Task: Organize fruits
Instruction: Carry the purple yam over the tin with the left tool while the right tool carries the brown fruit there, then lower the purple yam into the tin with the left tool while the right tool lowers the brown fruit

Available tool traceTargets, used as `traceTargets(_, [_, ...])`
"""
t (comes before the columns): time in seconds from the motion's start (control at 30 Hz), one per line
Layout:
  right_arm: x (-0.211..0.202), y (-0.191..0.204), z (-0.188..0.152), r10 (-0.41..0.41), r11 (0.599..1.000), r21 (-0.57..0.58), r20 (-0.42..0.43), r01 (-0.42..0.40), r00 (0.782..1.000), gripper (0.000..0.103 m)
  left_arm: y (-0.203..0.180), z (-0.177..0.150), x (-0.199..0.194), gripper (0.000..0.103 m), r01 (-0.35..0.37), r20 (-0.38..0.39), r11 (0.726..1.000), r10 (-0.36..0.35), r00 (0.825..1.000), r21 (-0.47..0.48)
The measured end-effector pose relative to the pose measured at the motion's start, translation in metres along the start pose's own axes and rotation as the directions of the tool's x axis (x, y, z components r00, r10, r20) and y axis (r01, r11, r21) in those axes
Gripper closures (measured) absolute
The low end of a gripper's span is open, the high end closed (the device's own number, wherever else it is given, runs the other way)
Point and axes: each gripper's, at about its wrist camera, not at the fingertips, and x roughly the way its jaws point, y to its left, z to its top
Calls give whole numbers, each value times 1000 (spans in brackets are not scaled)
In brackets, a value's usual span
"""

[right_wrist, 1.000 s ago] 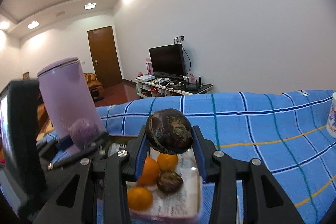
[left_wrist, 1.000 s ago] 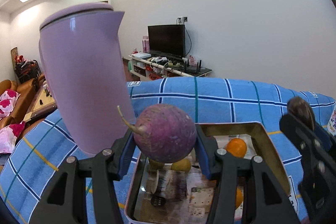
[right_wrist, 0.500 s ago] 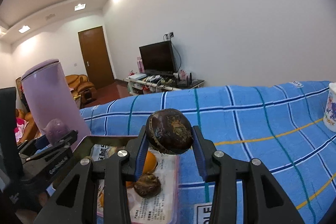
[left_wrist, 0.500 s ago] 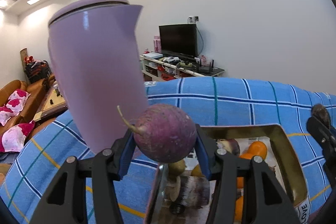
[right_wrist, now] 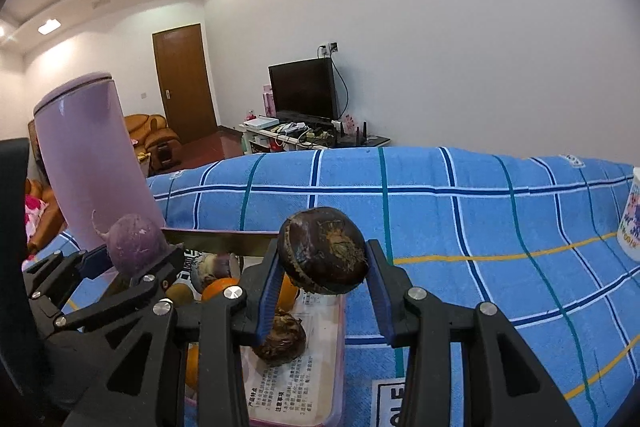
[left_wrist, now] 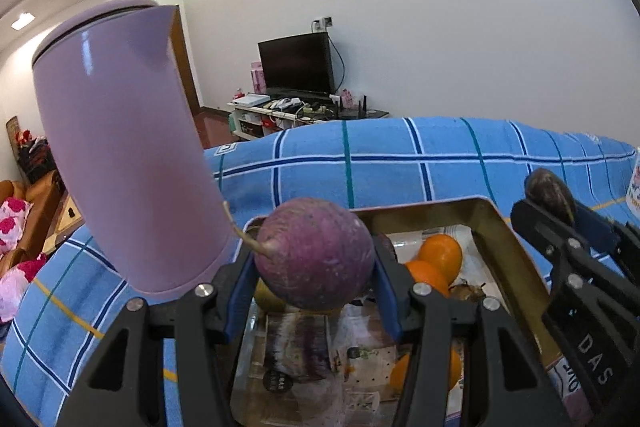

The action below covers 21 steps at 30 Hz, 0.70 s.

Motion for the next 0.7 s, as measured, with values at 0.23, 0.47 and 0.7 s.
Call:
traceTargets(0.23, [10,5,-2,8,1000,-26,-47,-9,999,61,-1,-2,9,49,10,-41,1000,-10,999,3])
traceTargets(0.47, [22,7,-1,24,999,-30,-99,-27,995,61,0,-1,12,49,5,-58,1000,-5,998,5])
traceTargets(0.7, [26,10,0,32,998,-43,-124,-38,992,61,3,-1,18,49,4,-73,1000,-4,997,-1])
